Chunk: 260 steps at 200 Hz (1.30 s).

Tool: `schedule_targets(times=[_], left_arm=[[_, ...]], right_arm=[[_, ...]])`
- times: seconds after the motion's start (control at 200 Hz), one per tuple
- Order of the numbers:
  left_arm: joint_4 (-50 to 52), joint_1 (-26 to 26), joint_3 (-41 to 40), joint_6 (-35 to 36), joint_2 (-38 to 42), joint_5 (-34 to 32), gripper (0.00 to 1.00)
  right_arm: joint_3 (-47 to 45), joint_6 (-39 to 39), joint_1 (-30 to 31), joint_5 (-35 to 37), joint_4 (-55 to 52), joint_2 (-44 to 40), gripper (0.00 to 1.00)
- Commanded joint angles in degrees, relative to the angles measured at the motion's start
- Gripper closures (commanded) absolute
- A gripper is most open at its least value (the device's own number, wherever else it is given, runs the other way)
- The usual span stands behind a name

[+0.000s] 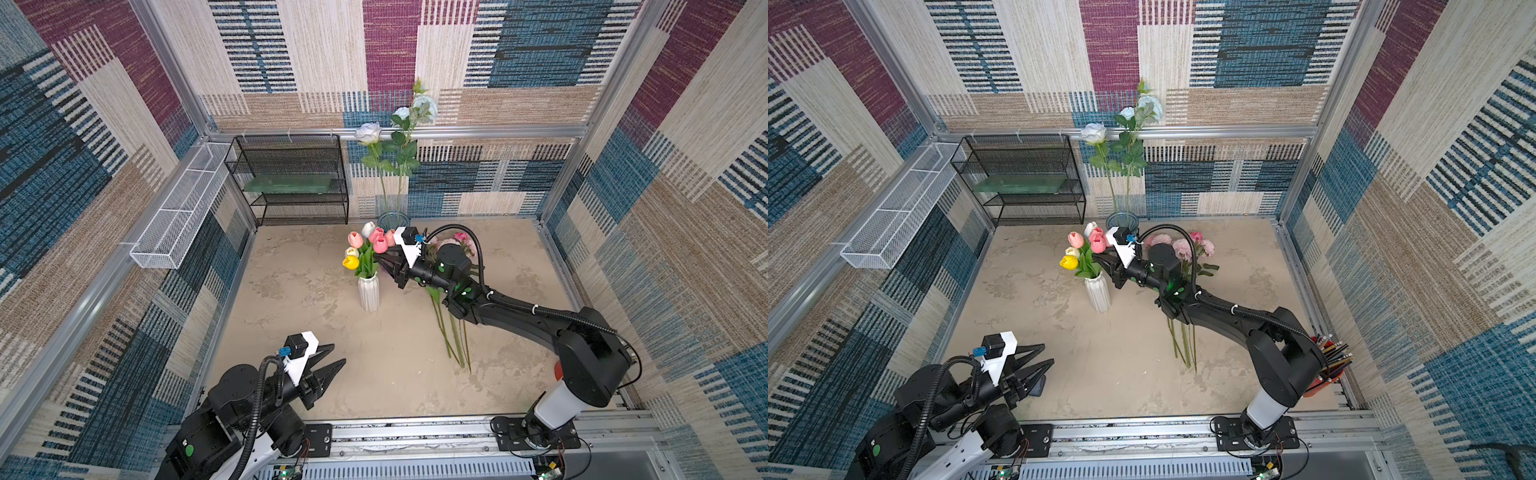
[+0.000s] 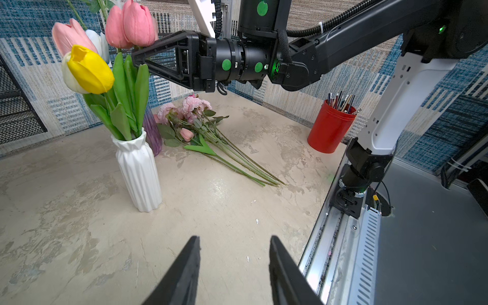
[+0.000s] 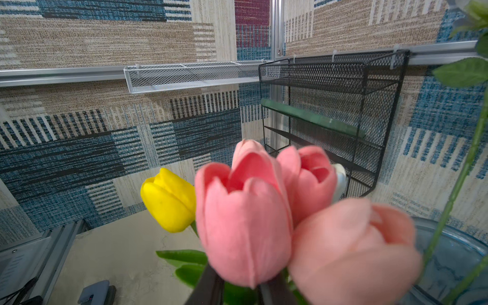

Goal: Pick out pink flowers from the vase
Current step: Pick up the flower from the vase.

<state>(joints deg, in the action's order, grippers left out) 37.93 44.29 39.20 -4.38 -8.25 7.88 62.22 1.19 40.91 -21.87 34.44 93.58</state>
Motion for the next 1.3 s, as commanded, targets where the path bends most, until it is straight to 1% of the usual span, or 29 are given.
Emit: schedule_targets(times=[0.0,0.04,0.075,0.386,0.626,0.726,0.992,1.297], left_arm=[[-0.9,-0.1,0.1,0.7,-0.1,0.5,0.55],[-0.9,-0.1,0.0,0.7,-0.1,0.5,0.55],[-0.9,-0.1,0.1,0.7,-0.1,0.5,0.55],[-1.0,-0.1,-0.1,0.7,-0.1,0.7,0.55],[-0.8,-0.1,0.2,0.8,0.1,0.6,0.55],[-0.8,-0.1,0.1,0.7,0.2,0.3,0.55],[-0.8,-0.1,0.2,0.7,0.1,0.2,0.55],[-0.6,-0.1,0.3,0.6,0.4,0.0,0.55]], right_arm=[[0.5,-0.5,0.1,0.6,0.4,-0.1,0.89],[0.9,-0.5,0.0,0.4,0.1,-0.1,0.92],[1.4,-0.6,0.0,0.3,-0.2,-0.3,0.93],[7.1,-2.5,1.1,1.3,-5.4,-2.6,0.93],[10.5,-2.5,1.2,2.3,-8.6,-2.0,0.95],[12.0,-3.1,1.1,1.6,-9.7,-2.0,0.95],[19.3,-3.9,1.1,1.3,-17.0,-2.3,0.95],[22.7,-5.5,1.2,-0.7,-18.7,-3.9,0.95]])
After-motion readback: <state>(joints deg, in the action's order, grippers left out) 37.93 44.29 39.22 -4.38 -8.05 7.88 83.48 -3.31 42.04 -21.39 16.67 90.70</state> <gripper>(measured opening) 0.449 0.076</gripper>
